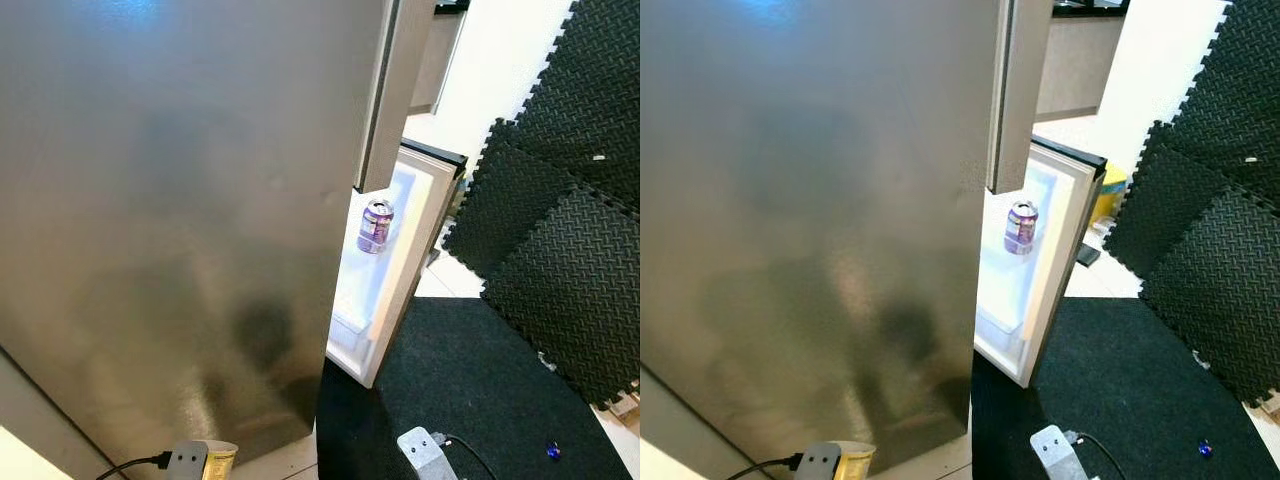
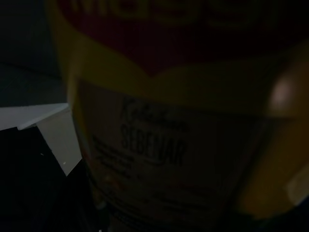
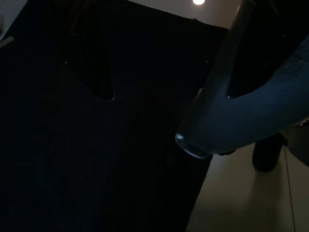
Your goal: Restocking fridge
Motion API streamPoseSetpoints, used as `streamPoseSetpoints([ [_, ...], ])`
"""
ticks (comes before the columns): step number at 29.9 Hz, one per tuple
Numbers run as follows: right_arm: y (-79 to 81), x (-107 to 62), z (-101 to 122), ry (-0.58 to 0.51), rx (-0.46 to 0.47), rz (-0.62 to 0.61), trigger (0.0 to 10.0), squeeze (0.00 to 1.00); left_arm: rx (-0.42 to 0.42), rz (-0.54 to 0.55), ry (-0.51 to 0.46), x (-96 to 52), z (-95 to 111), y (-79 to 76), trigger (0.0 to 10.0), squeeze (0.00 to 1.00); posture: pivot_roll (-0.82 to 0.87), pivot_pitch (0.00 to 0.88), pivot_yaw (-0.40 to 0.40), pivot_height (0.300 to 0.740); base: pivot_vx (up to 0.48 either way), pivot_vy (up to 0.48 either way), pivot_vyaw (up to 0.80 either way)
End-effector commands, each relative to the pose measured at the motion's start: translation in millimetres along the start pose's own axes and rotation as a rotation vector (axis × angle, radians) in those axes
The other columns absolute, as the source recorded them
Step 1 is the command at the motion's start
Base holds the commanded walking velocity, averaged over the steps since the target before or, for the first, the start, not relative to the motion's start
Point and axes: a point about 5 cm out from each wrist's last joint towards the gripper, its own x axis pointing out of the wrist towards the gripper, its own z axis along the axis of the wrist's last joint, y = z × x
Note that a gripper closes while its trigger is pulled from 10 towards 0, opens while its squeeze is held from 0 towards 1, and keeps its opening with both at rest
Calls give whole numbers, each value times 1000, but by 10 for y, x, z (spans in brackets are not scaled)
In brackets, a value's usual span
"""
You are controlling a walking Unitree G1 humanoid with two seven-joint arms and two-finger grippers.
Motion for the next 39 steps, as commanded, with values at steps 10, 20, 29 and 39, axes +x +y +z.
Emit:
streamPoseSetpoints([
  [10,94,0,-139,37,6,21,10000,0,-39,-30,56,-37,-183,-57,10000,0,-27,0,-31,740,0,-60,0],
  [20,49,-4,-117,32,3,9,10000,0,-45,-42,43,-11,-111,-78,10000,0,-35,0,-31,740,0,-385,0],
  [29,46,-5,-120,31,1,8,10000,0,-44,-44,56,-22,-149,-73,10000,0,-34,0,-30,740,0,-423,0],
  [39,56,-6,-134,33,4,17,10000,0,-46,-44,61,-26,-163,-74,10000,0,-35,0,-30,740,0,-426,0],
])
